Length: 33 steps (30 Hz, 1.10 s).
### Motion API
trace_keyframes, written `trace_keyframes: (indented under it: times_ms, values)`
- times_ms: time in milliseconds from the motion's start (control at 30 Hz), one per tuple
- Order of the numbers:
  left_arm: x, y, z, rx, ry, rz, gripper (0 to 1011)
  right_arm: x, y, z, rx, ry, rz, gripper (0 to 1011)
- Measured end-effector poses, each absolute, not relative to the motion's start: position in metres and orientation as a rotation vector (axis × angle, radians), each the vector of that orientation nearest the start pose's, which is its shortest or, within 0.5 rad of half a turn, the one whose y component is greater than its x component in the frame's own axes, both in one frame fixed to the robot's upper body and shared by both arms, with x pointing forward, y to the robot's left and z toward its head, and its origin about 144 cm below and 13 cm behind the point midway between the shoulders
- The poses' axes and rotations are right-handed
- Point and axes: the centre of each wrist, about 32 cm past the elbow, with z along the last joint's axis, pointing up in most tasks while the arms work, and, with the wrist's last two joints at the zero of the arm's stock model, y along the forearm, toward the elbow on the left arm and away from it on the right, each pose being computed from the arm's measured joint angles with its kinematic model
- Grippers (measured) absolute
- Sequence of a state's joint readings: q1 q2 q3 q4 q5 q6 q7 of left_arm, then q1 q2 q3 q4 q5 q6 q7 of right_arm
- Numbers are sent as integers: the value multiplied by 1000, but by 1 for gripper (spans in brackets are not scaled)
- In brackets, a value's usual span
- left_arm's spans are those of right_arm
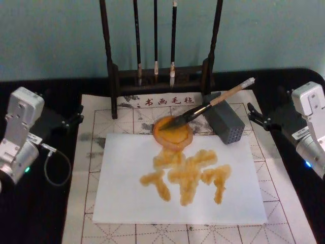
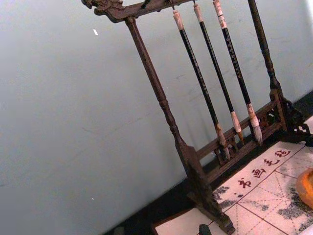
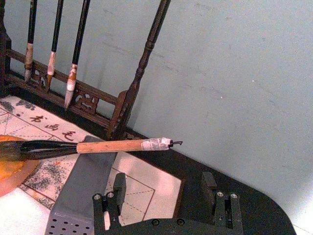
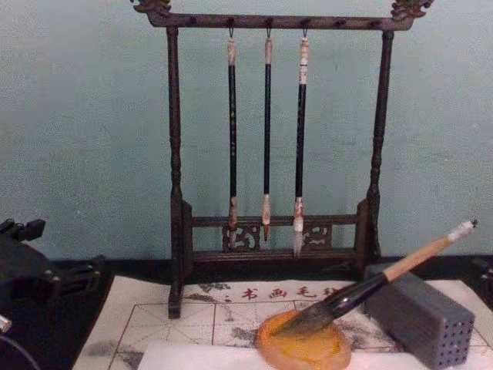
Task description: Pick up the brush from the inkstone, write on the paper, then place the brush back to its original position.
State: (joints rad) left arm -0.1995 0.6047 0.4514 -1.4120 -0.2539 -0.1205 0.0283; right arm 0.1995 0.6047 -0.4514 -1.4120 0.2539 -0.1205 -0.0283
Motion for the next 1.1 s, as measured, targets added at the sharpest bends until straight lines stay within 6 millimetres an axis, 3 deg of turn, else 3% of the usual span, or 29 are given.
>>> trace_keyframes:
  times_ms: [667, 1100]
  values:
    - [489, 310, 1140, 304, -285, 1248, 1001, 489, -308, 1142, -244, -220, -1239, 1000]
    - [489, 310, 1140, 304, -285, 1248, 1001, 490, -308, 1148, -23, 130, -1214, 1000]
